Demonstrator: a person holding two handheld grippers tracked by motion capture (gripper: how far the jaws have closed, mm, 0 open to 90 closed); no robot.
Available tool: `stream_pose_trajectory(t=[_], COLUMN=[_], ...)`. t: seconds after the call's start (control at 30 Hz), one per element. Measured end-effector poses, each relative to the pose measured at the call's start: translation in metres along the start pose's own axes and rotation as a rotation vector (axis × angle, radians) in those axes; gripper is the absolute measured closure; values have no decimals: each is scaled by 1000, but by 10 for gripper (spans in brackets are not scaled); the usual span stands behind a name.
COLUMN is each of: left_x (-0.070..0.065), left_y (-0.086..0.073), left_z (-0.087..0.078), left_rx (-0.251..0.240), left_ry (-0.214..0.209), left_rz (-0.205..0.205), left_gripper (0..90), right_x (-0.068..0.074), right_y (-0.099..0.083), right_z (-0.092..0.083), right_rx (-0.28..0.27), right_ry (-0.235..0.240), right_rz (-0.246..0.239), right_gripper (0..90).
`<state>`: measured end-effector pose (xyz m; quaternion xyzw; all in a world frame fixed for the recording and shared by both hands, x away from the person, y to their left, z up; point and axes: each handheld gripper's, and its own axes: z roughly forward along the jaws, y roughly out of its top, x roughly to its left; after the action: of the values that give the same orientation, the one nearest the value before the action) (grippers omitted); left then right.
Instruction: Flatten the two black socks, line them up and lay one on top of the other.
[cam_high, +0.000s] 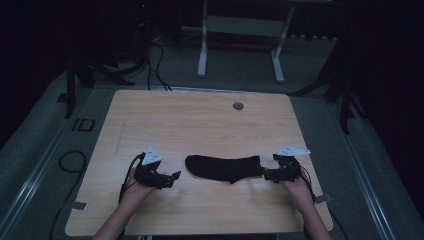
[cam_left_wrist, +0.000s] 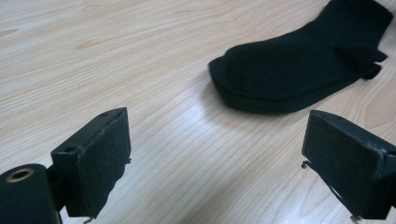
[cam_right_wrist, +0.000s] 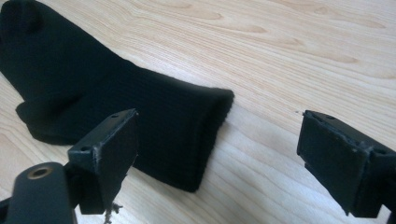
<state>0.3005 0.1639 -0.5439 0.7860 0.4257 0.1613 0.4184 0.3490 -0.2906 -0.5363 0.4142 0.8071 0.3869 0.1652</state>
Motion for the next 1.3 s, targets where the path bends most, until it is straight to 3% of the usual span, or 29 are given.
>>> stream_pose_trajectory(t=[0.27,0.57,0.87,1.17,1.3], left_x=[8,14,25,30,36], left_y=[-13,-26,-47,-58,-69], left_z=[-7,-15,-34,-52,-65], left_rx=[5,17,22,-13,-18], left_ry=[29,80,122,145,176], left_rz=[-46,-45,-76,-109,-135], left_gripper=[26,24,24,25,24], right_x=[-11,-21,-29,-30,-30], right_y=[-14,-32,-52,-63,-71], right_z=[-9,-24,-45,-59,-68], right_rx=[-3,14,7,-7,-14], right_ry=[-15,-43,-75,-90,-108], right_rz=[21,58,102,125,142], right_gripper=[132,132,133,135,135])
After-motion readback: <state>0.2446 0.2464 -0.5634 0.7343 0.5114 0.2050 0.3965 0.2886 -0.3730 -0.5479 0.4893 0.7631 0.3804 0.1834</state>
